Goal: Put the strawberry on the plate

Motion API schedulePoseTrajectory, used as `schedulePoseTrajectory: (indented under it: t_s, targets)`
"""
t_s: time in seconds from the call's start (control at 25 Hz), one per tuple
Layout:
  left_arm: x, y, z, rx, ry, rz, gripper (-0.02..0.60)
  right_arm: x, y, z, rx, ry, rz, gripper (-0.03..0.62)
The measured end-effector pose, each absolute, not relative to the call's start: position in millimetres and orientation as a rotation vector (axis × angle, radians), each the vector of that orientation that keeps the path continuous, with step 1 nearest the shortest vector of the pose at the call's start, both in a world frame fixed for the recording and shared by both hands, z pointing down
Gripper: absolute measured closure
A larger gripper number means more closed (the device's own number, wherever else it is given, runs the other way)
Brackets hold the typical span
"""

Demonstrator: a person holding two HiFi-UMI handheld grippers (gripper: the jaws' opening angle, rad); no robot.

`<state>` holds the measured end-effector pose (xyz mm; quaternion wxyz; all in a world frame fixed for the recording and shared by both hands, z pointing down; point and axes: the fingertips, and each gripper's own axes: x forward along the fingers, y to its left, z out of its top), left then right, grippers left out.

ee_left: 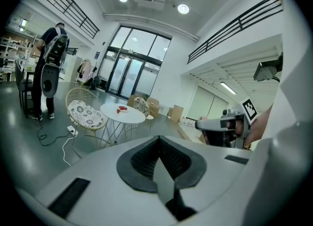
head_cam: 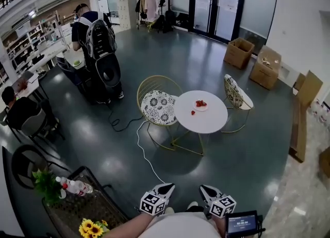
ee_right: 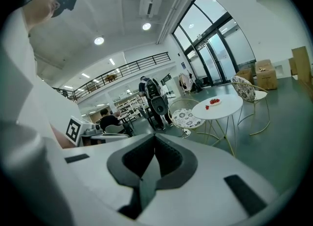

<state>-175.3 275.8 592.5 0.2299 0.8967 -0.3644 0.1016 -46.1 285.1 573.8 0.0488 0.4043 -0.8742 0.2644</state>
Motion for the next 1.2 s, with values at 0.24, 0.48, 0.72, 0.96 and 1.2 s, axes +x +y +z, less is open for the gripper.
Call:
schedulePoseTrajectory:
  t_s: [0.24, 0.48, 0.72, 0.96, 1.2]
  targets:
    - [-174.0, 270.9, 602.8, 2.448, -0.988, 0.306, 0.575, -49.1, 284.8, 587.6, 1.218, -2.645, 0.859, 0.588]
    - [-176.5, 250.1, 608.0, 2.417, -1.008, 0.333, 0.575, -51.5, 254.6, 593.1, 1.185, -2.648, 0.885, 0.586]
    - [-166.7, 206.8, 607.8, 2.413, -1.029, 0.344, 0.575, -49.8, 212.8, 596.6, 1.14, -2.674, 0.903, 0.588]
    - [-144.4, 163.9, 609.1, 2.413, -1.026, 0.357, 0.575, -29.4, 171.7, 606.8, 1.133, -2.665, 0.928, 0.586]
    - [-116.3, 120.8, 607.0, 2.424, -1.021, 0.375, 0.575, -7.3, 126.6, 604.1, 1.113, -2.686, 0.924, 0.586]
